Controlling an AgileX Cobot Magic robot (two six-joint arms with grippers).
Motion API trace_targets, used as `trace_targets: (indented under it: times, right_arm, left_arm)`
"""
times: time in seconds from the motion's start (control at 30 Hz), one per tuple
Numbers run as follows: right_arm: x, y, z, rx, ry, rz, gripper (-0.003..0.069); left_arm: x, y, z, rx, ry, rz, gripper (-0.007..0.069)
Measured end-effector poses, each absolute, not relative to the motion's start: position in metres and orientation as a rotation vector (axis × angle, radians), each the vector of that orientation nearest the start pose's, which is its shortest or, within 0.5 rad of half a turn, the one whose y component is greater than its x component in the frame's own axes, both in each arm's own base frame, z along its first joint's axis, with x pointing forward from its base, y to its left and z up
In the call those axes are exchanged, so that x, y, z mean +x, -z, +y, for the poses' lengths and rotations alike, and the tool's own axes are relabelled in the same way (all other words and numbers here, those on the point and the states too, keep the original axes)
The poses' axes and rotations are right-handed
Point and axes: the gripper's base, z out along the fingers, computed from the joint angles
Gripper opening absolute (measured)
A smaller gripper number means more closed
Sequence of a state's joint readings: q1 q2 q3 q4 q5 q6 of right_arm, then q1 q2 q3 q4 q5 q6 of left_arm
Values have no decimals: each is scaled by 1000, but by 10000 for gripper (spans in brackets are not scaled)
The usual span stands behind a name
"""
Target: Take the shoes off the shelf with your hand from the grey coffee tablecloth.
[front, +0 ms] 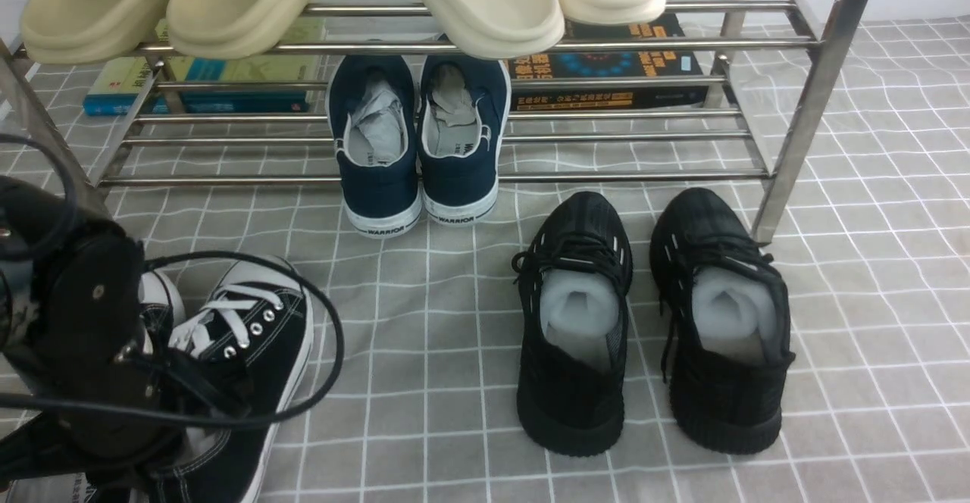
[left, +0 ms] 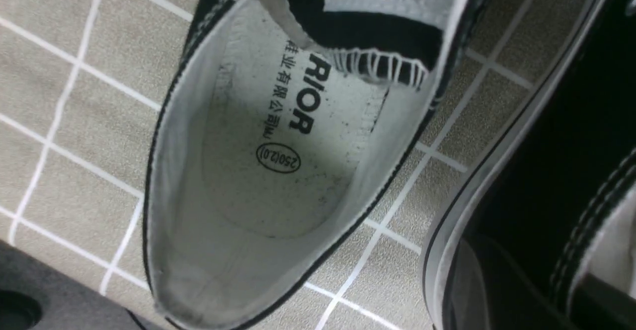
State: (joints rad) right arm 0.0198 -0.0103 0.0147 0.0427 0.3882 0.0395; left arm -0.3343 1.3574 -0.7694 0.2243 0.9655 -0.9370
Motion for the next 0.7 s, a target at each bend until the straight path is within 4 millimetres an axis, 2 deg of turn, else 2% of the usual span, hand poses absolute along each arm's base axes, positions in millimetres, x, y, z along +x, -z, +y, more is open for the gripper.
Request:
trace_targets:
  times: [0.13,0.33,0.4,0.57,0.63,0.7]
  right_arm:
    - [52,-174,3,44,-83,1876,239]
    - [52,-174,3,44,-83,1876,239]
    - [52,-174,3,44,-83,1876,239]
    - [52,-174,3,44,-83,1876,239]
    - [52,-174,3,44,-83,1876,239]
    - [52,-174,3,44,-83,1876,239]
  left_arm:
    - [214,-217,-57,-699,-118,2841,64]
    - [217,-221,-58,-588,-86,2823,203]
    - [218,-231,-58,-569,-57,2791,298]
    - [210,-266,-55,-534,22,2687,463]
    - [204,-274,-53,-521,30,2669,482]
    - [190,-286,-47,-488,18,2656,493]
